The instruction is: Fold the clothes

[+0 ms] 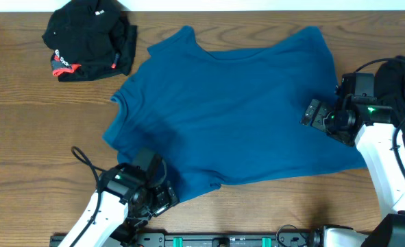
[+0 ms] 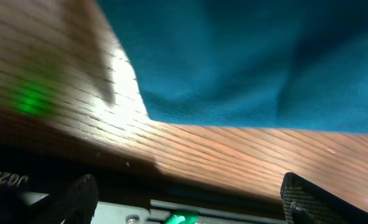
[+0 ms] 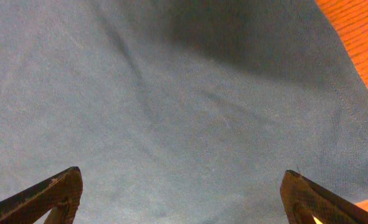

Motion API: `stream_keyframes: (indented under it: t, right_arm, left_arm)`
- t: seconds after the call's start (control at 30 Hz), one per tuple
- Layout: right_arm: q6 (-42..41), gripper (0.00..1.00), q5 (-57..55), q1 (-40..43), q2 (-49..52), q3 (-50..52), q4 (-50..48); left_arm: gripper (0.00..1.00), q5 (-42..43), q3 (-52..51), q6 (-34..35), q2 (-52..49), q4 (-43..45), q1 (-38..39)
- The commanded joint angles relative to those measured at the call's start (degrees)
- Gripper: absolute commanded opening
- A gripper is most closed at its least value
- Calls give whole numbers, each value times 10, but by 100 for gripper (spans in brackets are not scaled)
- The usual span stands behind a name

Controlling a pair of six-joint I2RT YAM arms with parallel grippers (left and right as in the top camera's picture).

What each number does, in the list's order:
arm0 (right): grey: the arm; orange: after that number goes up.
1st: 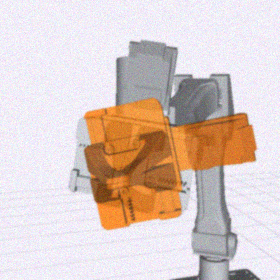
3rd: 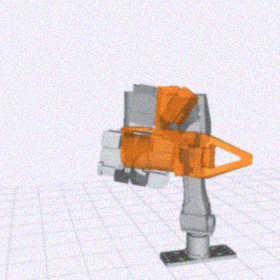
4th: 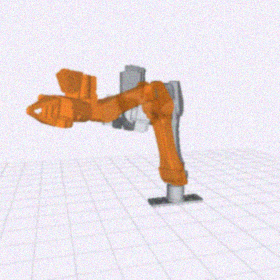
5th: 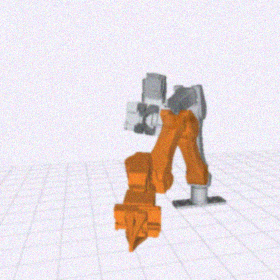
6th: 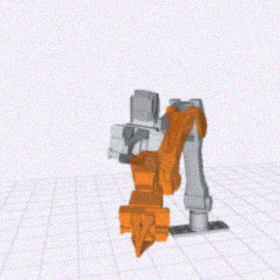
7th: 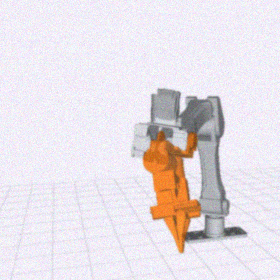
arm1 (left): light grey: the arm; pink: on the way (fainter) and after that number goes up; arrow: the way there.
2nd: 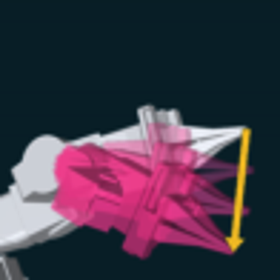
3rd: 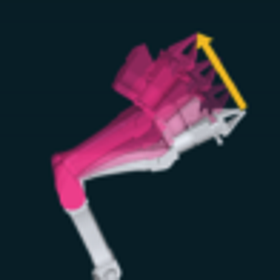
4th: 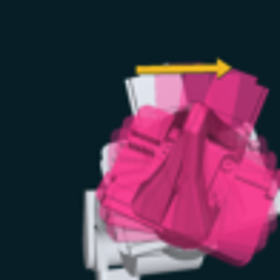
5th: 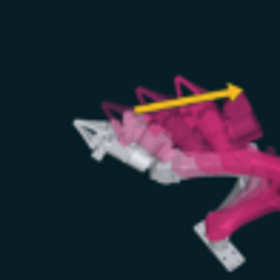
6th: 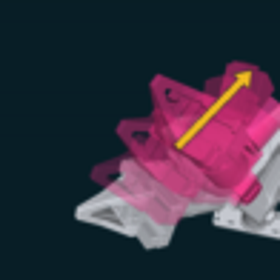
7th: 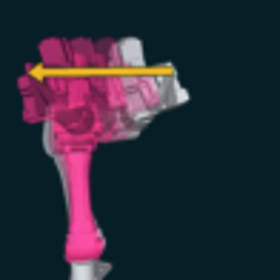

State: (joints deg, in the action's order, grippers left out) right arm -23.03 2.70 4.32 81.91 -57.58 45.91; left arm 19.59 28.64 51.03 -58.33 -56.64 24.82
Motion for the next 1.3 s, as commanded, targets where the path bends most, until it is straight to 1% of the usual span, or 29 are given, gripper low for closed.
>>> stream_keyframes:
  t: [0.0, 0.33, 0.47, 0.67, 0.7, 0.73, 0.77, 0.83, 0.97, 1.0, 1.03, 1.07, 1.27]
  right_arm:
    - [-5, 99, -8, 3, 0, -6, 2]
    - [-5, 99, -7, 3, 0, -6, 4]
    - [-5, 99, -7, 3, 0, -6, 7]
    - [-5, 99, -7, 3, 0, -6, 10]
    - [-5, 99, -8, 3, 0, -6, 11]
    - [-5, 99, -8, 3, 0, -6, 12]
    - [-5, 99, -8, 3, 0, -6, 13]
    - [-5, 99, -8, 3, 0, -6, 15]
    - [-5, 99, -8, 3, 0, -6, 16]
    - [-5, 99, -8, 3, 0, -6, 16]
    - [-5, 99, -8, 3, 0, -6, 16]
    - [-5, 99, -8, 3, 0, -6, 16]
    - [-5, 99, -8, 3, 0, -6, 16]
  left_arm:
    - [94, 10, -25, 21, 3, 18, 1]
    - [94, 5, -53, 23, -10, 115, 1]
    - [94, 3, -53, 23, -38, 148, 1]
    - [93, 3, -53, 22, -98, 173, 1]
    - [90, 3, -53, 22, -108, 176, 1]
    - [85, 4, -53, 22, -118, 178, 1]
    - [73, 5, -53, 22, -124, 178, 1]
    - [58, 6, -53, 19, -132, 177, 1]
    - [23, 8, -52, 11, -127, 168, 1]
    - [19, 8, -50, 11, -125, 162, 1]
    - [10, 8, -47, 12, -121, 149, 1]
    - [6, 8, -42, 11, -117, 135, 1]
    - [6, 8, 7, 0, -79, 24, 1]
